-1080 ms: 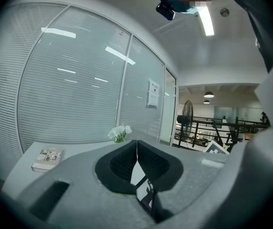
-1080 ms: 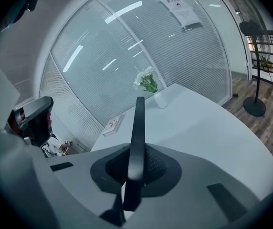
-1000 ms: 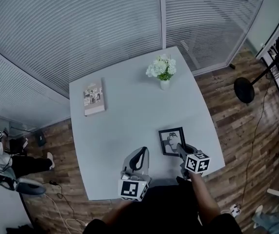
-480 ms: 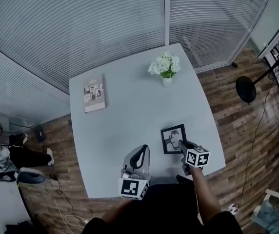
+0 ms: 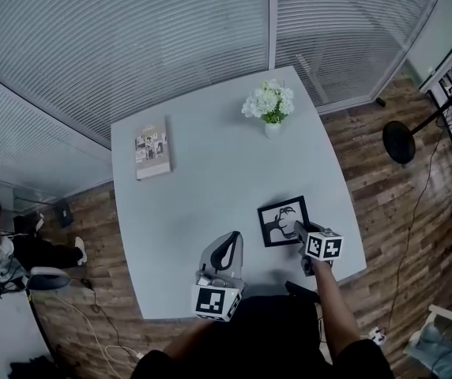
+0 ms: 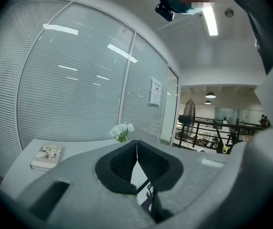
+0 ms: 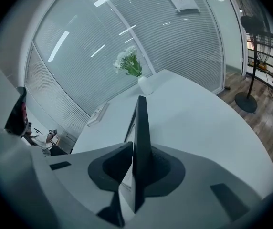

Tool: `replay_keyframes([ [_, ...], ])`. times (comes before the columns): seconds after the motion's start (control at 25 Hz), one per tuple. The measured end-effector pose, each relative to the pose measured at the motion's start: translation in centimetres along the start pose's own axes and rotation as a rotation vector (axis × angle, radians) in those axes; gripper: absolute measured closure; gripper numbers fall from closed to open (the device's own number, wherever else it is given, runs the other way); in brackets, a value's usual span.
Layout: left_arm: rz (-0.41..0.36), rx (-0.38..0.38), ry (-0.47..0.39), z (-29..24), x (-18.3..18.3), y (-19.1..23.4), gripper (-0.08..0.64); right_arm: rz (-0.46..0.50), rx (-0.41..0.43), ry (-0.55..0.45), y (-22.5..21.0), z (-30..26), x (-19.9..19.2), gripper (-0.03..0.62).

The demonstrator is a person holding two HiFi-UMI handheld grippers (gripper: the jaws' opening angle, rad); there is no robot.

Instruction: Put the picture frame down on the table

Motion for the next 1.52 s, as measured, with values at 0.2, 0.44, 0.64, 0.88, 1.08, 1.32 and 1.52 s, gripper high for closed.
replay_keyframes([
  [0.2, 0.001, -0.005, 0.015, -0.2, -0.1, 0.2, 0.543, -0.020, -0.016, 0.024, -1.1, -1.2, -0.2, 0.508],
  [0.44, 0.003, -0.002, 0.036, -0.1, -0.4, 0.5, 0.541, -0.028, -0.041, 0.062, -2.0, -2.7, -1.0, 0.466],
  [0.64, 0.006, -0.002, 0.038, -0.5, -0.6, 0.8, 0.543, -0.051, -0.039, 0.099, -2.8, -4.2, -1.7, 0.440],
  [0.88, 0.010, -0.002, 0.029, -0.6, -0.4, 0.9, 0.543, -0.065, -0.062, 0.125, -3.3, -5.2, -2.4, 0.416],
  [1.08, 0.005, -0.007, 0.017, -0.8, -0.6, 0.9, 0.542, -0.052, -0.078, 0.135, -3.2, -5.8, -2.5, 0.407],
  [1.32, 0.007, -0.011, 0.016, -0.9, -0.6, 0.7, 0.543, -0.024, -0.106, 0.152, -3.1, -6.3, -2.6, 0.396],
  [1.52, 0.009, -0.011, 0.031, -0.9, -0.7, 0.7, 0.543, 0.000, -0.137, 0.181, -3.2, -6.7, -2.8, 0.387],
])
Point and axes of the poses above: the fingertips, and each gripper's own axes: z backward along the fingers, y to its left, x out of its top, the point moved 10 cm from there along z, backward along the fingers, and after that the axes turned 3 degrees about -z, right-handed, at the moved point
